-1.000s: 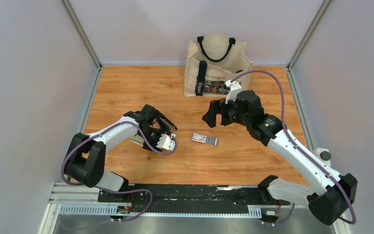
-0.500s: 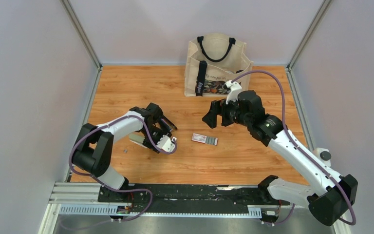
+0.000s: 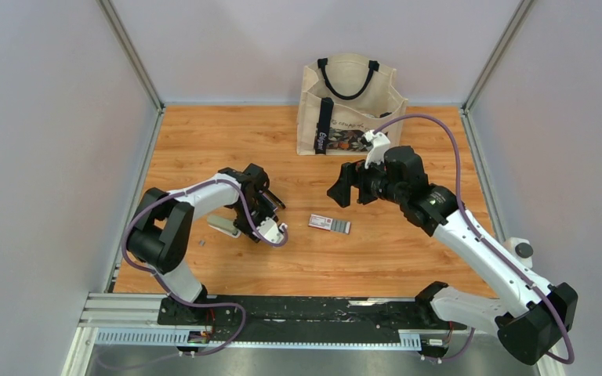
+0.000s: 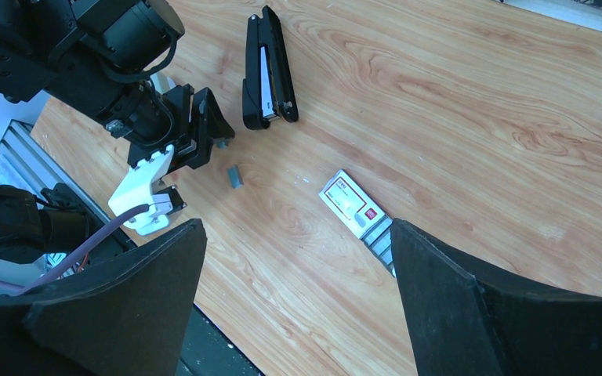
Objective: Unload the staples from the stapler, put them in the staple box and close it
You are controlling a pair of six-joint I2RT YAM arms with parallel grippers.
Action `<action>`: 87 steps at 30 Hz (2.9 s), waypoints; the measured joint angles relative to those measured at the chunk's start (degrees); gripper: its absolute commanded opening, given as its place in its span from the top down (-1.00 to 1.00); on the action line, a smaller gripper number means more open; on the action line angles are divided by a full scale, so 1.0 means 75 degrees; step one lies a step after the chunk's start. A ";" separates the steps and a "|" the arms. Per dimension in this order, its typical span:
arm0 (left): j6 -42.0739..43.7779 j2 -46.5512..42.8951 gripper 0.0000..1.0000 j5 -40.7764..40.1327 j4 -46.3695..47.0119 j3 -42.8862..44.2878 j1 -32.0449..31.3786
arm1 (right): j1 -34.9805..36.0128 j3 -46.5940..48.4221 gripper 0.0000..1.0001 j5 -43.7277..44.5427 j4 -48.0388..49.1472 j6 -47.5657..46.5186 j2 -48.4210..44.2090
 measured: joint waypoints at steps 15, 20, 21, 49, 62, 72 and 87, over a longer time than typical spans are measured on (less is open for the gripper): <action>0.0198 0.0108 0.21 -0.0166 -0.0041 0.0102 -0.0108 | -0.0003 0.0000 -0.73 -0.0017 -0.0017 -0.0003 0.0000; 0.0169 0.0117 0.31 -0.0178 0.0032 0.0111 -0.0280 | -0.0020 0.0003 -0.71 -0.0067 -0.0023 -0.0003 0.0000; 0.0157 0.0128 0.28 -0.0175 0.0047 0.0122 -0.0309 | -0.0023 0.0003 -0.72 -0.0070 -0.0023 -0.0003 0.0000; -0.0090 0.0166 0.74 -0.0414 0.0108 0.0166 -0.0478 | -0.0058 0.0000 -0.68 -0.0254 -0.0306 -0.0006 0.0003; -0.1810 -0.0184 0.82 0.0093 0.0003 0.0391 -0.0455 | -0.0087 -0.0009 -0.71 -0.0388 -0.0303 -0.0003 0.0003; -0.6863 -0.1690 0.81 0.4791 0.0825 0.2830 0.0886 | -0.0119 0.0146 -0.86 -0.0851 -0.0114 0.0093 -0.0017; -2.1976 -0.1139 0.80 0.6365 1.4568 -0.0149 0.1437 | -0.0187 0.0169 -0.73 -0.2847 0.2244 0.1268 -0.0131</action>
